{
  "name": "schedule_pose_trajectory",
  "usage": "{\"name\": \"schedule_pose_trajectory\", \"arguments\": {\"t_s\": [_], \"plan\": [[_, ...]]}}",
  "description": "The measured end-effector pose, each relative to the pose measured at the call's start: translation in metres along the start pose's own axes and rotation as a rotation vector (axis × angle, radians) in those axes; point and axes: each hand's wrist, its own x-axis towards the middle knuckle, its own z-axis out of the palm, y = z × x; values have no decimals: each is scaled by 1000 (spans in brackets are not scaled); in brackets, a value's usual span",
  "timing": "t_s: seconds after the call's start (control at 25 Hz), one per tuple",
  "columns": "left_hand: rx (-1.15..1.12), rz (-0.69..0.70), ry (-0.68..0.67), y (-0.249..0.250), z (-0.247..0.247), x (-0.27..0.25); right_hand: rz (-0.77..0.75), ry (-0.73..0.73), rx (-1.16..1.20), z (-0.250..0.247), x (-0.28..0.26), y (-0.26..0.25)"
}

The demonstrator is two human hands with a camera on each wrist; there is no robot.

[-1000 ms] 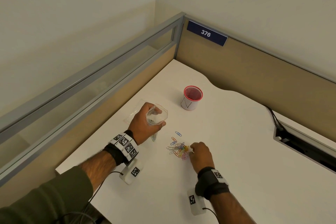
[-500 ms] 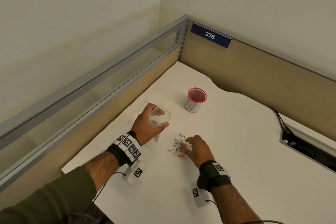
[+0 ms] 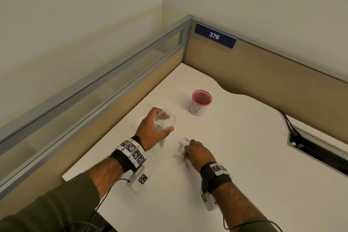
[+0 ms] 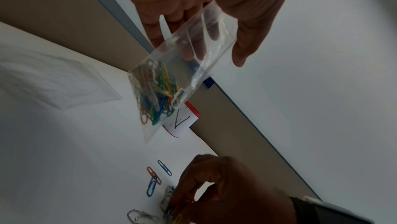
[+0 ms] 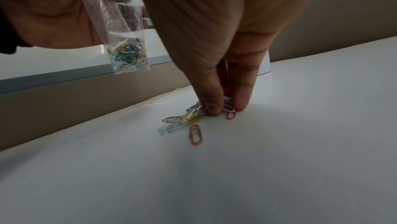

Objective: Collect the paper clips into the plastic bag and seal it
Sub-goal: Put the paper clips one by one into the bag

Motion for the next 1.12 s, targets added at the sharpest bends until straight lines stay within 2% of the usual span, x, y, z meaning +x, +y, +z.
{"name": "schedule_pose_trajectory", "arguments": {"t_s": [0.16, 0.4, 0.52, 0.68, 0.88, 1.0, 1.12], "plan": [[-2, -2, -3, 0, 0, 1, 112, 63, 127, -2, 5, 6], [0, -19, -4, 1, 4, 3, 306, 242, 545, -36, -11, 17], [0, -19, -18, 2, 7, 3, 310, 368, 788, -69, -25, 12], [12, -23, -48, 5, 13, 4, 195, 497, 958, -123, -36, -8], [27, -6, -55, 7, 17, 4, 49, 545, 919, -160, -38, -47], [33, -2, -70, 8, 19, 4, -9, 497, 821, -161, -32, -64], [3, 6, -81, 8, 19, 4, -4, 434, 691, -155, -25, -75]]}}
